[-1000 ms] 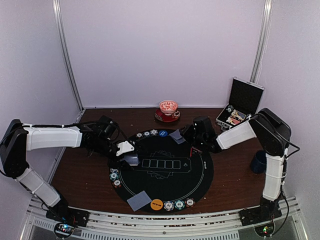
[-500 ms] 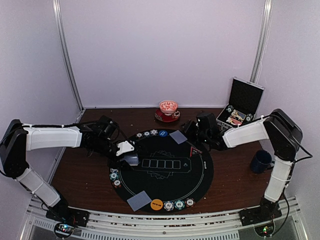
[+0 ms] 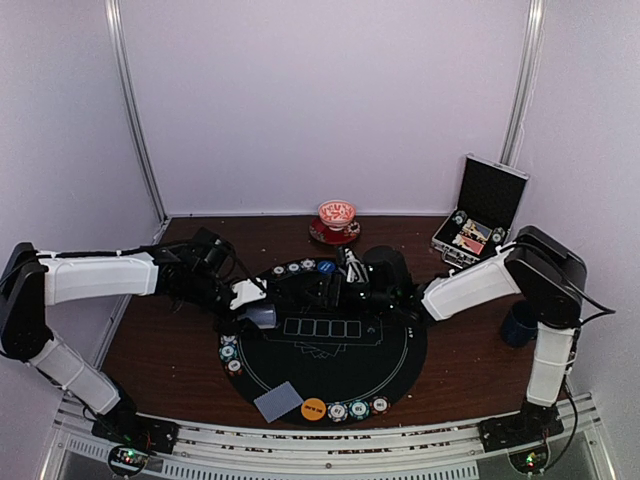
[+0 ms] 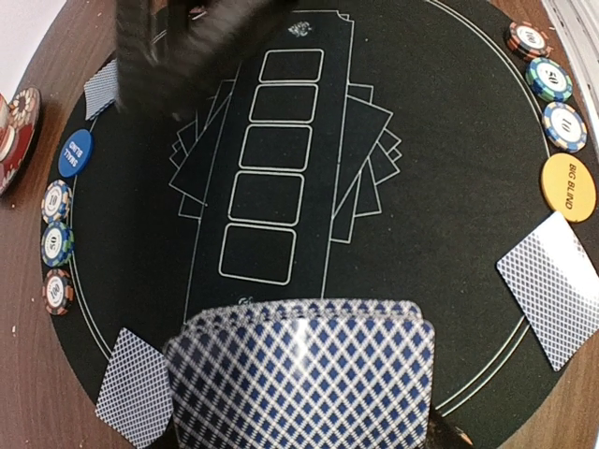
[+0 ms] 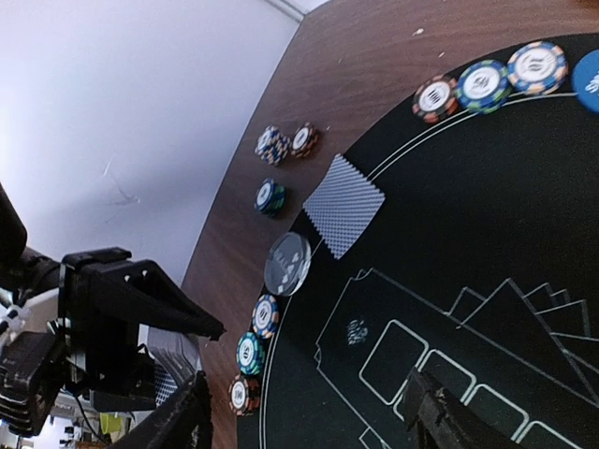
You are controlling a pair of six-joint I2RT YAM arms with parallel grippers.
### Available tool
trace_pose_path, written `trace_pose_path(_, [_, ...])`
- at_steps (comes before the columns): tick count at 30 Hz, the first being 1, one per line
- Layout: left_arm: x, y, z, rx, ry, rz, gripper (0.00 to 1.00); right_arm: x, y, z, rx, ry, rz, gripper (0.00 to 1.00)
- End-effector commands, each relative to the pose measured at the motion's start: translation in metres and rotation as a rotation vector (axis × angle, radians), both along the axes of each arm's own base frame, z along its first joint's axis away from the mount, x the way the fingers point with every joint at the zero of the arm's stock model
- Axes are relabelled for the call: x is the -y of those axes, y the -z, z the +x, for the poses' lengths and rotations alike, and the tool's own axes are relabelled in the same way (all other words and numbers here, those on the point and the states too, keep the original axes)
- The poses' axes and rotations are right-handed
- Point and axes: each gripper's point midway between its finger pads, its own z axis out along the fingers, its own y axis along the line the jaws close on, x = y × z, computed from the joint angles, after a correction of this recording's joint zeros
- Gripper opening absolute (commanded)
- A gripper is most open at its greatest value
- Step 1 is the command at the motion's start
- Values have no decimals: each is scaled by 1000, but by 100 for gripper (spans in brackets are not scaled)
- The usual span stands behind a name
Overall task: Distribute texas hold em gaming equipment
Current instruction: Pick up the poker card from the face-down deck piles.
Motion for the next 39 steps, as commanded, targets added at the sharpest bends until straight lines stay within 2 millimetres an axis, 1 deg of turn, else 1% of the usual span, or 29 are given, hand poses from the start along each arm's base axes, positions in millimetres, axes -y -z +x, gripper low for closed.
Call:
trace_pose_path(1, [5,-11,0,29,13,-40,55,-38,-22,-25,45,-161,79,71])
trace_pose_path(6, [5,-11,-1,31,16,-41,55,-57,-24,-41,52,-222,95,72])
trace_pose_path(13, [5,-12,-1,32,16,-43,55,-75,-18,-50,35,-272,87,72])
trace_pose_path(19, [5,-13,-2,32,19,-46,55,-86,-8,-51,22,-284,64,73])
trace_pose_path(26, [6,-13,-3,31,25,-50,55,-101,-3,-51,12,-302,59,75])
trace_pose_path(30, [6,-13,-3,30,26,-50,55,-108,5,-50,1,-310,34,75])
trace_pose_path(35, [6,-13,-3,30,26,-50,55,-105,21,-43,-9,-274,-34,74])
trace_pose_path(39, [6,-13,-3,32,27,-51,55,-93,34,-31,-41,-212,-84,72])
